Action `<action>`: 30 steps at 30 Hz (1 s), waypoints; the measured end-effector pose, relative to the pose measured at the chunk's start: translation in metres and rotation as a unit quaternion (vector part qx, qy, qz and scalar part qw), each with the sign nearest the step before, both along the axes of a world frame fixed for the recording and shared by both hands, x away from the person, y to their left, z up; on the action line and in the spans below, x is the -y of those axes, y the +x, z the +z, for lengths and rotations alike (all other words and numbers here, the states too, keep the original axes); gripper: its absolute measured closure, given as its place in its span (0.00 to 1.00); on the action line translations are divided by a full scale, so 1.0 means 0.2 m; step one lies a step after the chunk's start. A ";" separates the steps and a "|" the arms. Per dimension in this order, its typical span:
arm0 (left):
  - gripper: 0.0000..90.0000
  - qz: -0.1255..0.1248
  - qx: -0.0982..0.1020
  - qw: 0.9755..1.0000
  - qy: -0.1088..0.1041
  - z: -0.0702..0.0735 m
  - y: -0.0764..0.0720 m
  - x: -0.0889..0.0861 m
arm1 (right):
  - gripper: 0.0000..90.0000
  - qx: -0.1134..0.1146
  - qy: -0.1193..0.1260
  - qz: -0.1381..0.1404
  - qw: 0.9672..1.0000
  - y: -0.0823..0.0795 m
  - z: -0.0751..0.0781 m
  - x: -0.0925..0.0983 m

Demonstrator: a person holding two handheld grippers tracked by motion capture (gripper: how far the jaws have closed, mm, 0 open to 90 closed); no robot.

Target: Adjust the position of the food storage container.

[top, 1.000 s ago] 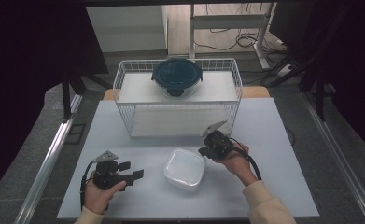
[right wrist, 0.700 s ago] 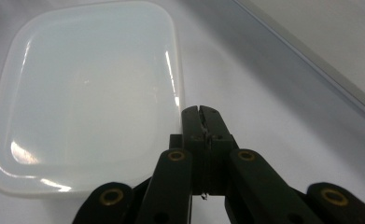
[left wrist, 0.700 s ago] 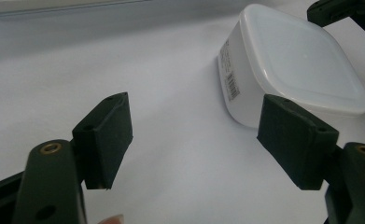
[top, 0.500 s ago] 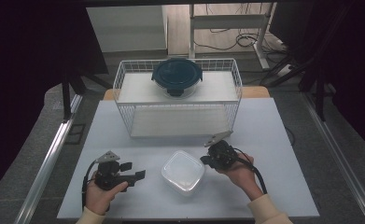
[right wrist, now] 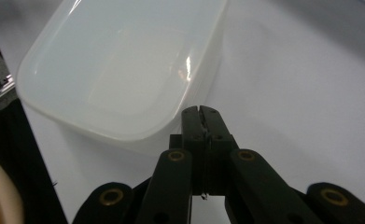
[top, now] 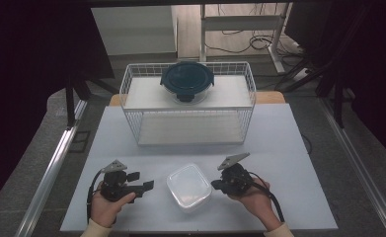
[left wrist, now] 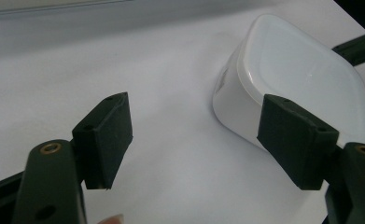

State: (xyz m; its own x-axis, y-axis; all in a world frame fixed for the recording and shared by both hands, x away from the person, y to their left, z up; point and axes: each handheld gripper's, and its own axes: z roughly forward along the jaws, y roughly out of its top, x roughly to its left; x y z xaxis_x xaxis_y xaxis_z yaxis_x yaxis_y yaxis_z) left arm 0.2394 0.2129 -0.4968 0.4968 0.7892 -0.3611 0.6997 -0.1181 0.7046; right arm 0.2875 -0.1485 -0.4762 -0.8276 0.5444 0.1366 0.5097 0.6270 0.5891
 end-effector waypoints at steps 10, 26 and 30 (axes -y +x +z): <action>0.29 0.001 0.000 1.000 0.001 0.00 0.00 0.00 | 0.99 -0.017 0.008 0.022 1.000 -0.10 -0.04 -0.03; 0.29 0.005 0.004 1.000 -0.005 0.01 -0.01 -0.03 | 0.99 -0.030 0.015 0.038 0.999 -0.18 -0.08 -0.11; 0.29 0.005 0.004 1.000 -0.005 0.01 -0.01 -0.03 | 0.99 -0.032 0.021 0.040 0.998 -0.18 -0.09 -0.10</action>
State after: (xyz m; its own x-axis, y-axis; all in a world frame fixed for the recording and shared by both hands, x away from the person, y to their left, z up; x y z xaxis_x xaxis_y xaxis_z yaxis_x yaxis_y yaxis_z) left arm 0.2377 0.2180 -0.4941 0.4918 0.7906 -0.3647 0.6957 -0.1050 0.7106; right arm 0.2509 -0.1282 -0.4937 -0.8573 0.4695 0.2112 0.4960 0.6432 0.5833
